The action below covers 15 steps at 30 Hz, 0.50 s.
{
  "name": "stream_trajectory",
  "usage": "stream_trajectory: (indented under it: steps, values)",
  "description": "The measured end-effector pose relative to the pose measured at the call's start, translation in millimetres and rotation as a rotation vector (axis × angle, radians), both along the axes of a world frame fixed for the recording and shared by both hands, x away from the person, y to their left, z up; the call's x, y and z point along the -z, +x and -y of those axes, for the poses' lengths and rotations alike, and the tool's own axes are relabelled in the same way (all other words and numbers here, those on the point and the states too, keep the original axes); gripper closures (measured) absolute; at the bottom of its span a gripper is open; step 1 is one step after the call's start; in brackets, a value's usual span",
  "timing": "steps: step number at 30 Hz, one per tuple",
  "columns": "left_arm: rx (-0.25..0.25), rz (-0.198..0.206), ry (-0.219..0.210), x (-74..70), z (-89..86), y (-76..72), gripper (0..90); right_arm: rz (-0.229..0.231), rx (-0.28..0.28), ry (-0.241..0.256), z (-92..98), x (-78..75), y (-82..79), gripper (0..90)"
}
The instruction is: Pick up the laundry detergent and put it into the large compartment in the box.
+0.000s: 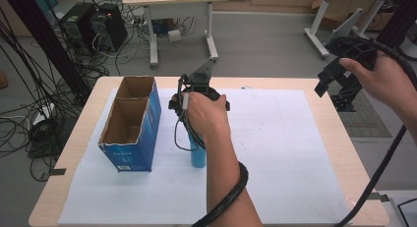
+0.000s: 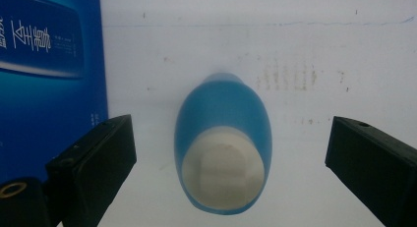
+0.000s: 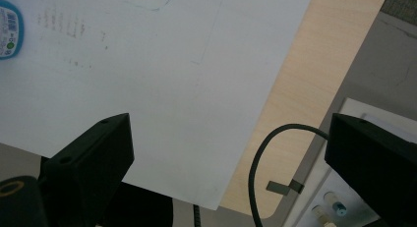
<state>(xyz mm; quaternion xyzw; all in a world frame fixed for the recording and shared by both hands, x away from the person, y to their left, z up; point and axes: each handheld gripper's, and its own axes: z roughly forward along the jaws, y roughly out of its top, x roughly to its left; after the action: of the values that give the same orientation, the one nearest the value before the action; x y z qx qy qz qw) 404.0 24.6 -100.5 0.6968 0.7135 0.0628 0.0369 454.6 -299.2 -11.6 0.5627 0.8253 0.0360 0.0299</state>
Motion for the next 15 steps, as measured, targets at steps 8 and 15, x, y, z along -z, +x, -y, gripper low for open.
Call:
stream_trajectory:
  steps: [8, 15]
  values:
    - [0.0, -0.003, 0.003, 7.0, -1.0, -0.2, 5.7, -0.001, -0.002, 0.004, 1.3, 0.0, -0.6, 4.3]
    - [-0.007, -0.009, 0.002, 15.2, -2.7, 0.0, 5.8, 0.0, -0.004, 0.0, -1.1, 1.3, -0.9, 4.3]
